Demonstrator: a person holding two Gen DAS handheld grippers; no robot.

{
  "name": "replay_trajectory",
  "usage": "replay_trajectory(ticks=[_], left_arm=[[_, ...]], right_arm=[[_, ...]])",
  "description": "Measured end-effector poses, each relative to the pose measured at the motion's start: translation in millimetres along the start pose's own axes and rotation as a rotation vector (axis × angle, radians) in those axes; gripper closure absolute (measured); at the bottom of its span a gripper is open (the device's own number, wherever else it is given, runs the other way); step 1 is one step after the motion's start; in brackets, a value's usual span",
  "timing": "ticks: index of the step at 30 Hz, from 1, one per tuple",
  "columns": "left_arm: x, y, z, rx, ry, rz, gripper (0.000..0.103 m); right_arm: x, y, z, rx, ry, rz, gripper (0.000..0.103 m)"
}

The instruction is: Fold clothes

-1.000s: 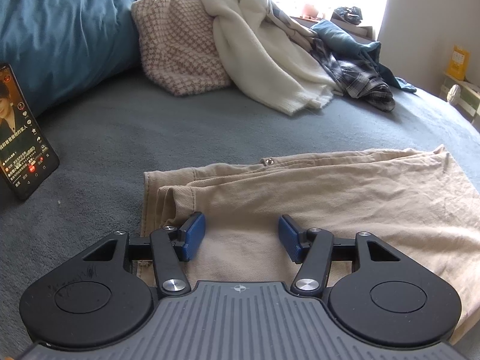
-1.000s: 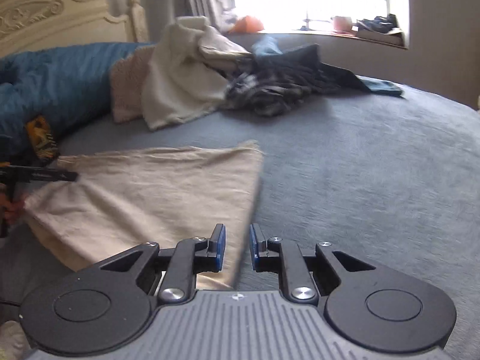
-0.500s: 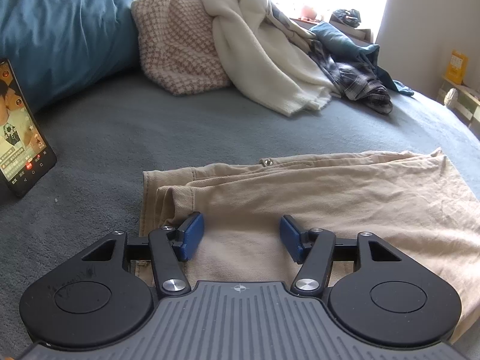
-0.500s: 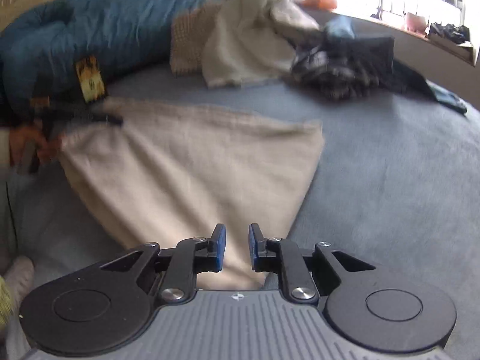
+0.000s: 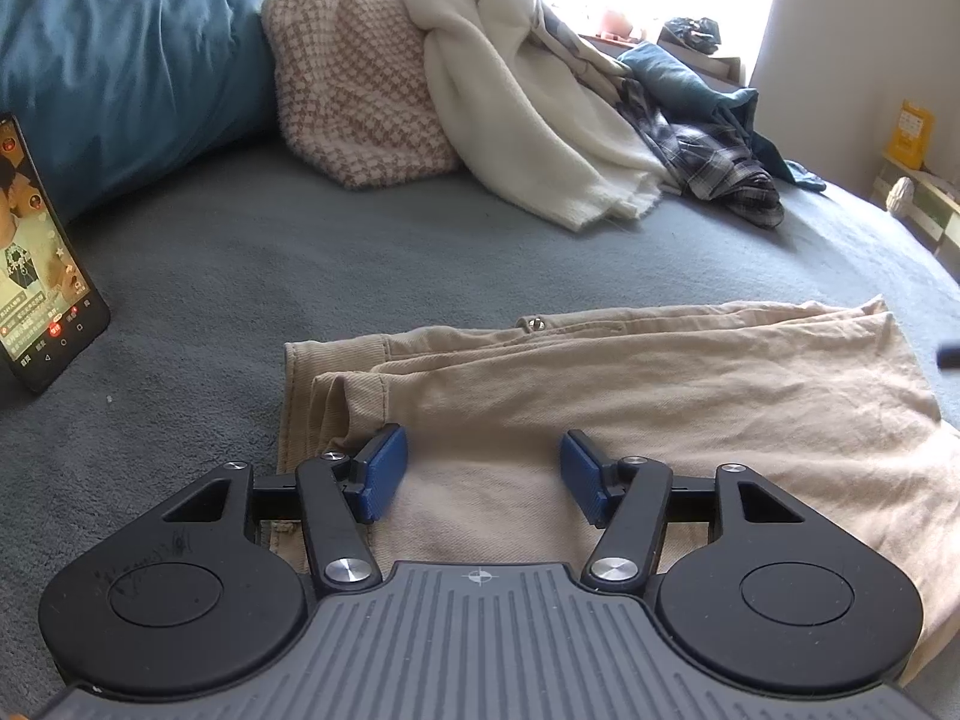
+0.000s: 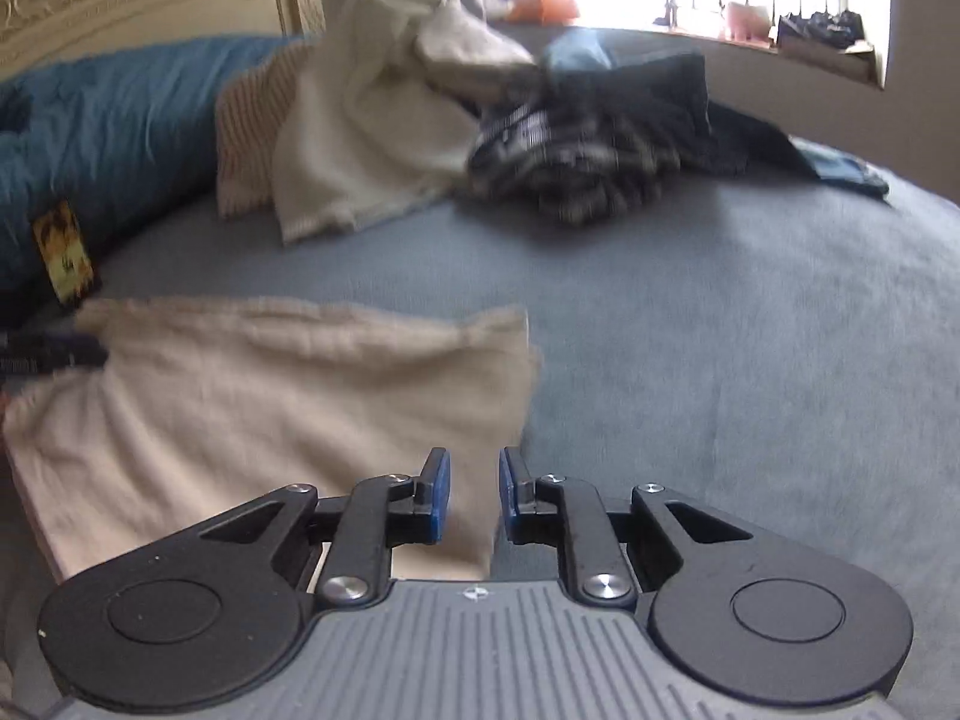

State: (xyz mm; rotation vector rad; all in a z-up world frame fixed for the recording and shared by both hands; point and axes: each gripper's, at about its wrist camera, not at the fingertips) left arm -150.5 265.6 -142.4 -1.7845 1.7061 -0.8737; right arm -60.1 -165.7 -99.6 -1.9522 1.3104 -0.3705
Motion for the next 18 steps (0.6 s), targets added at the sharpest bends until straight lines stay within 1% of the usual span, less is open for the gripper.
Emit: replay_trajectory(ticks=[2, 3, 5, 6, 8, 9, 12, 13, 16, 18], left_arm=[[0, 0, 0, 0.001, -0.001, 0.001, 0.043], [0, 0, 0, 0.001, -0.001, 0.001, 0.043], [1, 0, 0, 0.001, -0.002, 0.001, 0.043], [1, 0, 0, 0.0, -0.004, 0.002, 0.043], [1, 0, 0, -0.001, -0.005, 0.002, 0.043], [1, 0, 0, -0.002, -0.005, 0.001, 0.043], [1, -1, 1, -0.006, -0.007, 0.001, 0.043], [1, -1, 1, -0.006, -0.008, 0.001, 0.043], [2, -2, 1, -0.007, -0.01, 0.002, 0.042], [2, -2, 1, -0.005, -0.015, 0.002, 0.042]], right_arm=[[0, -13, 16, 0.011, -0.017, -0.001, 0.085], [1, -16, 30, 0.002, -0.01, -0.003, 0.085], [9, -18, 62, -0.028, 0.041, 0.028, 0.086], [19, -17, 74, -0.03, 0.058, 0.079, 0.086], [39, -18, 78, 0.003, 0.05, 0.222, 0.085], [47, -19, 76, 0.003, 0.051, 0.284, 0.085], [69, -16, 61, -0.004, 0.066, 0.402, 0.085], [73, -13, 50, -0.01, 0.045, 0.417, 0.084], [72, -3, 9, -0.01, -0.03, 0.414, 0.084], [61, 6, -19, -0.019, -0.089, 0.371, 0.084]])
Point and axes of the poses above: each gripper's, at about its wrist camera, not at the fingertips, and z roughly the way its jaws point, x to its right, y to its underside, and after that the axes turned 2 degrees about z, right-handed
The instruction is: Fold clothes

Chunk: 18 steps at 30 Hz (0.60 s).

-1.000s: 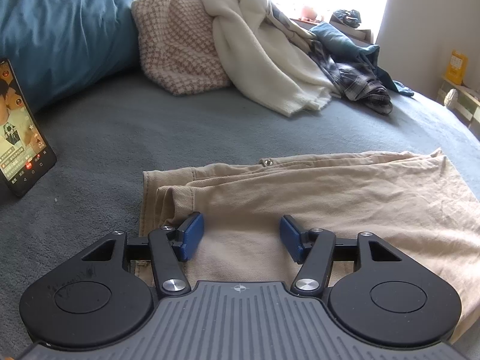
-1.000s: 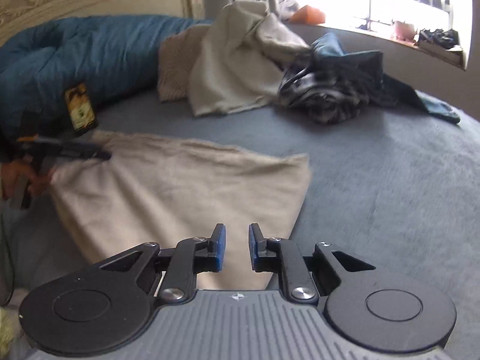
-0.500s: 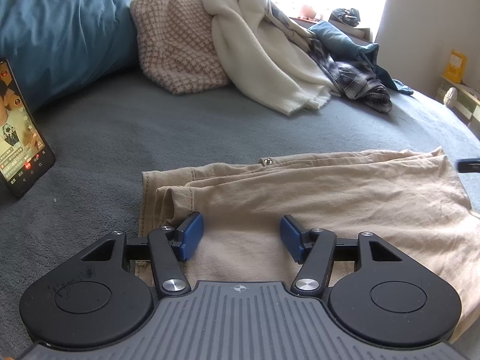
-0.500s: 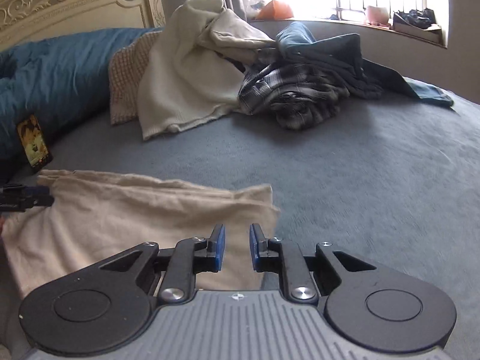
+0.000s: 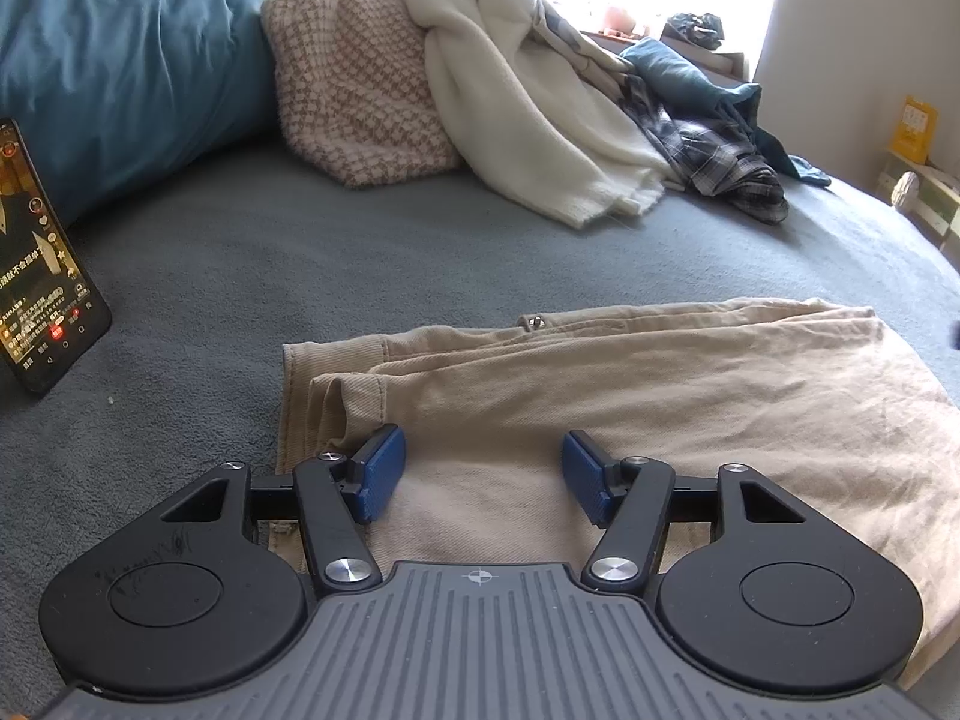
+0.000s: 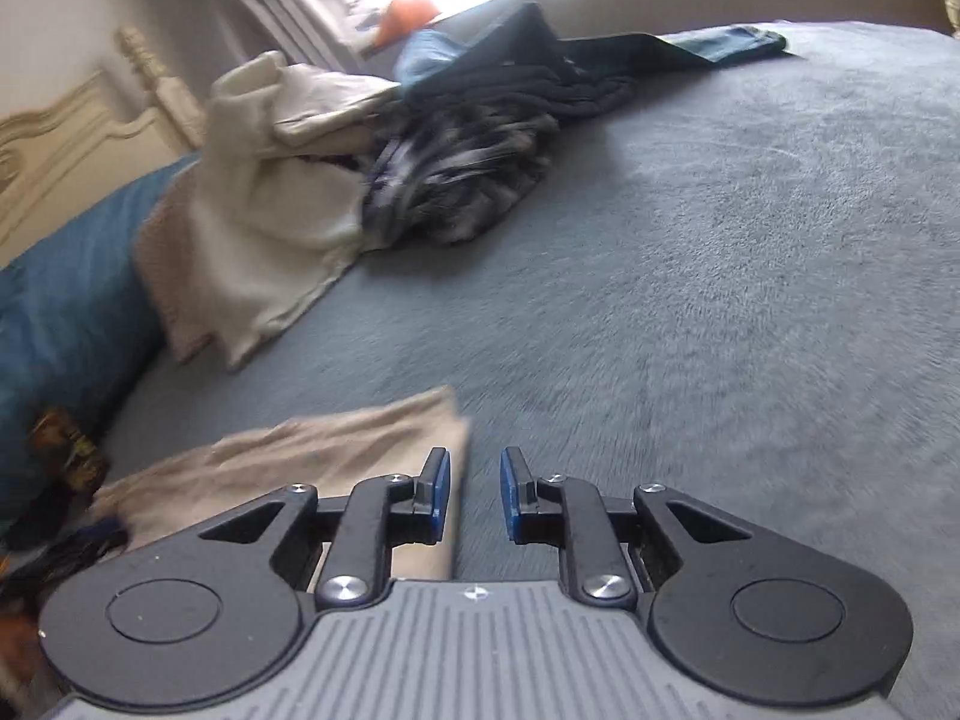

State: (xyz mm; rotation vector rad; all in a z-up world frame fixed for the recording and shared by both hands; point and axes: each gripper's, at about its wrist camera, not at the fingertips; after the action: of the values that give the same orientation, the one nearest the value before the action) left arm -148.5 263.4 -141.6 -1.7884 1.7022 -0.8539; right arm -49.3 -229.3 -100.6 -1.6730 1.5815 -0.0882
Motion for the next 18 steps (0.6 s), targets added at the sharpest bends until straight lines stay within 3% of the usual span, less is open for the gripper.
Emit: replay_trajectory(ticks=[4, 7, 10, 14, 18], left_arm=[[2, 0, 0, 0.001, -0.01, 0.0, 0.041], [3, 1, 0, 0.007, -0.014, 0.005, 0.041], [6, 2, 0, 0.012, -0.024, 0.015, 0.041], [6, -2, -3, -0.007, -0.024, 0.016, 0.039], [4, -9, -23, -0.01, -0.005, -0.025, 0.027]], right_arm=[[-23, 34, -44, -0.066, -0.125, -0.136, 0.083], [-41, 67, -52, -0.114, -0.174, -0.261, 0.084], [-44, 102, -22, -0.204, -0.064, -0.342, 0.086], [-49, 107, -16, -0.165, -0.038, -0.338, 0.086], [-41, 90, -48, -0.084, -0.018, -0.253, 0.086]])
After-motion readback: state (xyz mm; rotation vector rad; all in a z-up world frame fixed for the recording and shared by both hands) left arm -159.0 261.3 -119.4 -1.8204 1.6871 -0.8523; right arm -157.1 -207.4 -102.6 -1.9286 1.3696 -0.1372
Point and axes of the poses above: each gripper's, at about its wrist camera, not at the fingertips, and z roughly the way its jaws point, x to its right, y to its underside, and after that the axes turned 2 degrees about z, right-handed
